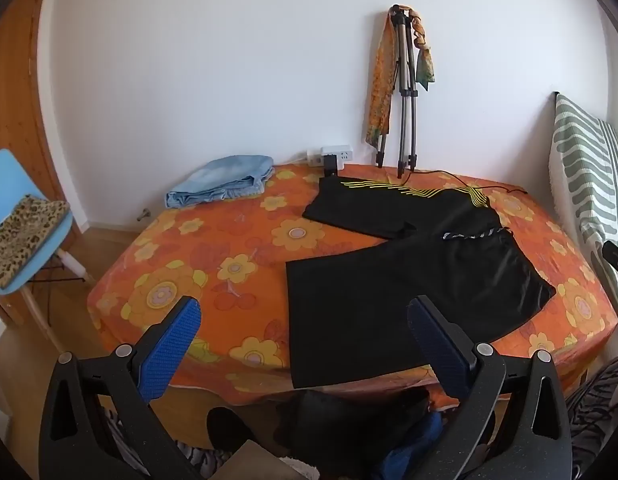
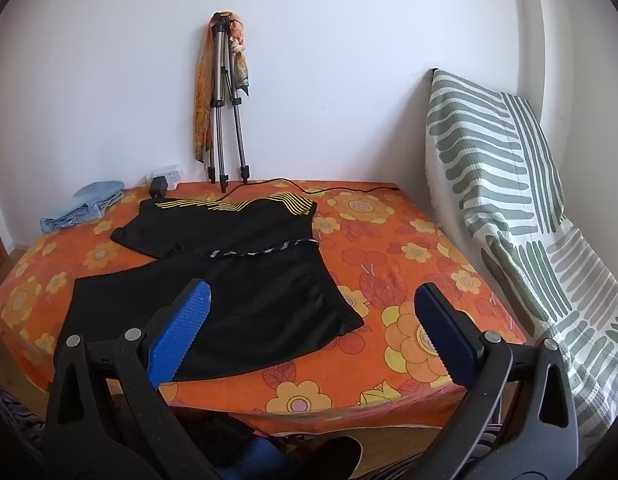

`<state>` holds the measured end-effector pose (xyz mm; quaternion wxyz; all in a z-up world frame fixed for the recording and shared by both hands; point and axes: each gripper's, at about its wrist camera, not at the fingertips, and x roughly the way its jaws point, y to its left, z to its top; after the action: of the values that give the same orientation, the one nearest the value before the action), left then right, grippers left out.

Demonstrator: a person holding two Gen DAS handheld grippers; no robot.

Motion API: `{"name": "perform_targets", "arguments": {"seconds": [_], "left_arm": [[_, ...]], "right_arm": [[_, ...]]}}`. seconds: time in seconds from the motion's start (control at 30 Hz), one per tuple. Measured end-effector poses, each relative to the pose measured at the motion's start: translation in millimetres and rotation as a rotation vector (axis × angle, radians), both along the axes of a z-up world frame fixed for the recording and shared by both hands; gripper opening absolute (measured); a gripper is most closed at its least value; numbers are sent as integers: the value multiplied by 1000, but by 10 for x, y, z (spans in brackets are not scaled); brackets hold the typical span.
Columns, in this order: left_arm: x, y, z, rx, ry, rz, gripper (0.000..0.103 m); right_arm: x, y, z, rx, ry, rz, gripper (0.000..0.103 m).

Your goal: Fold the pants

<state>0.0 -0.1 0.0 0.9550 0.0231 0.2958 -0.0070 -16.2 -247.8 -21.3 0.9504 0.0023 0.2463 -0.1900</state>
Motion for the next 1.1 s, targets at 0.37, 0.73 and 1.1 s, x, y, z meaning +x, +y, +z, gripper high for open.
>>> {"name": "perform_targets", "arguments": {"seconds": [0.37, 0.73, 1.1], "left_arm": [[8, -6, -1, -3, -4, 2, 103], [6, 5, 74, -7, -8, 6, 103], [16, 0, 74, -5, -13, 3, 103]], "right_arm": [[12, -12, -6, -14, 6, -1, 103], [22, -30, -7, -11, 8, -1, 103], [23, -29, -9, -8, 8, 2, 103]]}}
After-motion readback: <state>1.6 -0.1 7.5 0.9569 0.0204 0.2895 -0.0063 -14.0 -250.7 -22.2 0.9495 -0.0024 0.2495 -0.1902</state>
